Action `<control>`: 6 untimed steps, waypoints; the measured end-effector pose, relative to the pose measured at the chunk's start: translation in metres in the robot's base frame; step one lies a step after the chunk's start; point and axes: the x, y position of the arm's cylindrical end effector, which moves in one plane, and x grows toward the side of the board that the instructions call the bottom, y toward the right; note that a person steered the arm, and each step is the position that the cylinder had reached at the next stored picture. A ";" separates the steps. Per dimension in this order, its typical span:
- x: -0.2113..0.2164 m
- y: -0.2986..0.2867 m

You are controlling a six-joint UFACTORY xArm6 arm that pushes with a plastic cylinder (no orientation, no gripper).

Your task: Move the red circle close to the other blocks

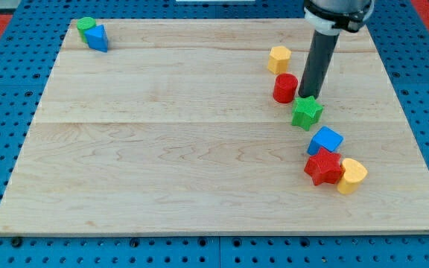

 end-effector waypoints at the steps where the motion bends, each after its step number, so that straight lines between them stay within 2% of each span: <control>1: 0.047 -0.004; 2: 0.065 -0.004; 4: -0.052 -0.001; 5: -0.049 -0.043; 6: 0.016 -0.057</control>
